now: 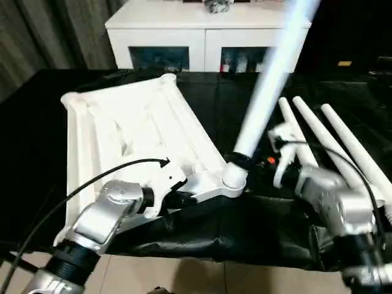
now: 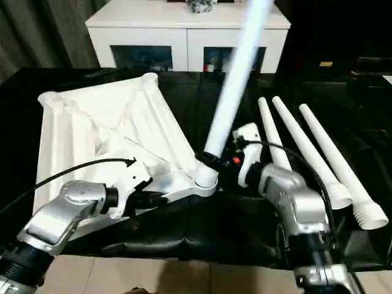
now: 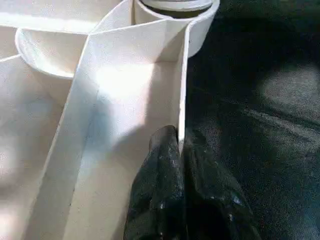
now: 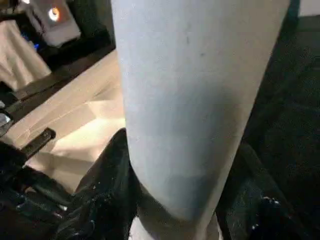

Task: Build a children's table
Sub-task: Insert table leg to table base

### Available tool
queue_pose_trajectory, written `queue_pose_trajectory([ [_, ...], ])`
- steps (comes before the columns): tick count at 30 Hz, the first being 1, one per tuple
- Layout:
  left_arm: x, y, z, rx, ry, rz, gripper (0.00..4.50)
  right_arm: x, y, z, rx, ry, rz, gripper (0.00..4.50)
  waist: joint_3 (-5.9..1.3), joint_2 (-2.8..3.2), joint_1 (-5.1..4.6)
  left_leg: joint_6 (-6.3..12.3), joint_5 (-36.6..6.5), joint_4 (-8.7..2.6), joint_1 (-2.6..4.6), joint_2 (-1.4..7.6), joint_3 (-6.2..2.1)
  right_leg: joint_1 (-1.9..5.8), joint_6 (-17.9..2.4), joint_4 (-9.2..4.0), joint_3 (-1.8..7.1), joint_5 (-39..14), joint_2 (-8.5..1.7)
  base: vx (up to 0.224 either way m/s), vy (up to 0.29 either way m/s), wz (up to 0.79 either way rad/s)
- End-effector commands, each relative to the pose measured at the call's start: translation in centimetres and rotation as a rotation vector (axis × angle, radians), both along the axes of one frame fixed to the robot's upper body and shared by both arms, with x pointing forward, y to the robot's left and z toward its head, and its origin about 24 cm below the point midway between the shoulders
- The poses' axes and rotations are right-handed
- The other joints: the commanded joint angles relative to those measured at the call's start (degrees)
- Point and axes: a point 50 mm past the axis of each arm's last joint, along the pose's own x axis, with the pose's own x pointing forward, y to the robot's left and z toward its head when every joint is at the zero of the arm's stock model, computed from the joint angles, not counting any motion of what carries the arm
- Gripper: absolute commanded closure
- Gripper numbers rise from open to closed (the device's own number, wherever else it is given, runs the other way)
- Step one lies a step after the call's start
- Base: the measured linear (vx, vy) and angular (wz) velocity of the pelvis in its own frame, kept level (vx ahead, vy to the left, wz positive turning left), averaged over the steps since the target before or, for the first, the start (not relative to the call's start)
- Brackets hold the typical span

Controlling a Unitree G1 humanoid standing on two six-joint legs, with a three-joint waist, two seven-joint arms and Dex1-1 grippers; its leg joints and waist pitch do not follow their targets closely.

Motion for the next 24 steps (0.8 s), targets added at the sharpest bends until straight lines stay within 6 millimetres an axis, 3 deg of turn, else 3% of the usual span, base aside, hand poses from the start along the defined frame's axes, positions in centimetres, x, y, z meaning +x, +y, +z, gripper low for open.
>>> queue_pose_trajectory([
  [1,0.8,0.2,0.7,-0.029,-0.032,0.051,4.5,-0.9,-0.2,-1.9,-0.03,0.068,-0.03,2.65,-3.01,0.92,-0.22,-2.54,-17.29,-5.19,1.84,3.54,-2.6,1.0,-10.51,-5.2,2.61,-15.91,-5.05,0.0,0.0,0.0],
  [2,0.9,0.1,0.7,-0.03,-0.03,0.052,4.5,-1.2,-0.1,-2.1,-0.039,0.061,-0.036,2.65,-2.94,0.47,-0.67,-3.23,-19.67,-5.48,2.03,3.58,-2.63,0.87,-9.85,-5.59,2.5,-16.08,-4.67,0.0,0.0,0.0],
  [3,0.9,0.1,0.7,-0.03,-0.03,0.052,4.5,-1.2,-0.1,-2.1,-0.039,0.061,-0.036,2.65,-3.01,0.3,-0.68,-3.14,-19.42,-5.45,1.92,3.5,-2.65,0.97,-9.84,-5.53,2.54,-15.8,-4.72,0.0,0.0,0.0],
  [4,1.0,0.1,0.6,-0.031,-0.028,0.051,4.5,-1.6,0.0,-2.6,-0.07,0.06,-0.028,2.65,-3.03,0.68,-0.81,-2.72,-19.13,-5.4,1.76,3.36,-2.58,1.03,-9.85,-5.58,2.58,-15.7,-4.81,0.0,0.0,0.0],
  [7,1.1,0.0,0.7,-0.026,-0.032,0.048,4.5,-2.1,0.4,-3.2,-0.156,0.05,0.009,2.65,-3.1,0.77,-0.73,-2.1,-17.57,-5.38,1.64,3.4,-2.6,1.03,-9.42,-5.6,2.56,-15.56,-4.82,0.0,0.0,0.0],
  [8,1.2,-0.1,0.7,-0.026,-0.033,0.046,4.5,-2.3,0.6,-3.2,-0.178,0.046,0.024,2.65,-3.0,1.06,-0.81,-1.98,-18.33,-5.36,1.76,3.34,-2.55,0.87,-9.13,-5.89,2.55,-17.37,-4.81,0.0,0.0,0.0],
  [11,1.2,-0.1,0.6,-0.025,-0.034,0.041,4.5,-2.4,1.0,-3.2,-0.246,0.03,0.065,2.65,-2.93,0.72,-0.81,-2.01,-19.03,-5.5,1.75,3.44,-2.67,0.83,-8.45,-5.99,2.6,-19.66,-4.85,0.0,0.0,0.0],
  [12,1.2,-0.1,0.6,-0.022,-0.035,0.038,4.5,-2.3,1.1,-3.2,-0.265,0.026,0.077,2.65,-2.97,0.92,-0.85,-2.22,-19.51,-5.53,1.86,3.47,-2.68,0.65,-8.42,-5.99,2.61,-19.88,-4.8,0.0,0.0,0.0],
  [13,1.1,-0.1,0.6,-0.018,-0.037,0.035,4.5,-2.1,1.2,-3.2,-0.288,0.025,0.094,2.65,-2.94,-0.03,-1.03,-2.17,-19.5,-5.64,1.75,3.49,-2.64,0.75,-8.43,-6.08,2.61,-19.74,-4.74,0.0,0.0,0.0],
  [14,1.1,-0.1,0.6,-0.018,-0.038,0.034,4.5,-2.0,1.2,-3.1,-0.294,0.025,0.098,2.65,-2.97,0.61,-0.91,-2.15,-19.5,-5.62,1.83,3.48,-2.69,0.63,-8.52,-5.94,2.69,-19.77,-4.87,0.0,0.0,0.0],
  [15,1.1,-0.1,0.6,-0.018,-0.038,0.033,4.5,-2.0,1.2,-3.1,-0.296,0.025,0.1,2.65,-2.91,0.61,-1.02,-2.18,-19.85,-5.64,1.84,3.49,-2.7,0.58,-8.47,-6.04,2.66,-20.11,-4.86,0.0,0.0,0.0],
  [16,1.0,-0.2,0.6,-0.018,-0.043,0.028,4.5,-1.7,1.2,-2.9,-0.31,0.021,0.109,2.65,-2.91,-0.45,-1.18,-1.99,-19.78,-5.7,1.75,3.52,-2.59,0.66,-8.38,-6.19,2.67,-20.28,-4.8,0.0,0.0,0.0],
  [17,1.0,-0.2,0.6,-0.015,-0.05,0.022,4.5,-1.5,1.3,-2.8,-0.311,0.022,0.113,2.65,-2.96,0.08,-1.02,-2.03,-19.51,-5.68,1.77,3.48,-2.71,0.65,-8.47,-6.0,2.7,-20.3,-4.95,0.0,0.0,0.0],
  [18,0.9,-0.2,0.7,-0.013,-0.059,0.009,4.5,-1.2,1.3,-2.6,-0.312,0.023,0.12,2.65,-2.88,-0.77,-1.35,-1.76,-19.65,-5.75,1.57,3.51,-2.67,0.74,-8.46,-6.07,2.7,-20.59,-4.89,0.0,0.0,0.0],
  [19,0.8,-0.2,0.7,-0.01,-0.064,-0.003,4.5,-1.0,1.3,-2.4,-0.315,0.027,0.129,2.65,-2.84,-0.32,-1.33,-1.87,-20.23,-5.77,1.83,3.54,-2.72,0.46,-8.43,-6.13,2.71,-21.33,-4.95,0.0,0.0,0.0],
  [21,0.6,-0.2,0.6,-0.005,-0.072,-0.026,4.5,-0.5,1.4,-2.1,-0.315,0.045,0.152,2.65,-2.82,-0.59,-1.68,-1.98,-20.28,-5.88,1.52,3.5,-2.85,0.75,-8.55,-6.01,2.63,-21.49,-4.96,0.0,0.0,0.0],
  [22,0.5,-0.2,0.6,-0.003,-0.072,-0.033,4.5,-0.4,1.4,-2.0,-0.316,0.054,0.167,2.65,-2.81,-1.1,-1.68,-1.66,-19.99,-5.75,1.6,3.5,-2.82,0.65,-8.58,-6.03,2.71,-21.9,-5.12,0.0,0.0,0.0],
  [23,0.4,-0.2,0.6,-0.001,-0.072,-0.036,4.5,-0.3,1.4,-1.9,-0.318,0.06,0.18,2.65,-2.72,-0.86,-1.77,-1.67,-19.99,-5.77,1.62,3.55,-2.75,0.55,-8.59,-6.16,2.72,-22.48,-5.13,0.0,0.0,0.0],
  [24,0.3,-0.2,0.6,0.006,-0.074,-0.042,4.5,-0.2,1.4,-1.9,-0.319,0.07,0.198,2.65,-2.77,-1.27,-1.78,-1.63,-19.64,-5.75,1.59,3.58,-2.68,0.6,-8.55,-6.24,2.74,-22.3,-5.11,0.0,0.0,0.0],
])
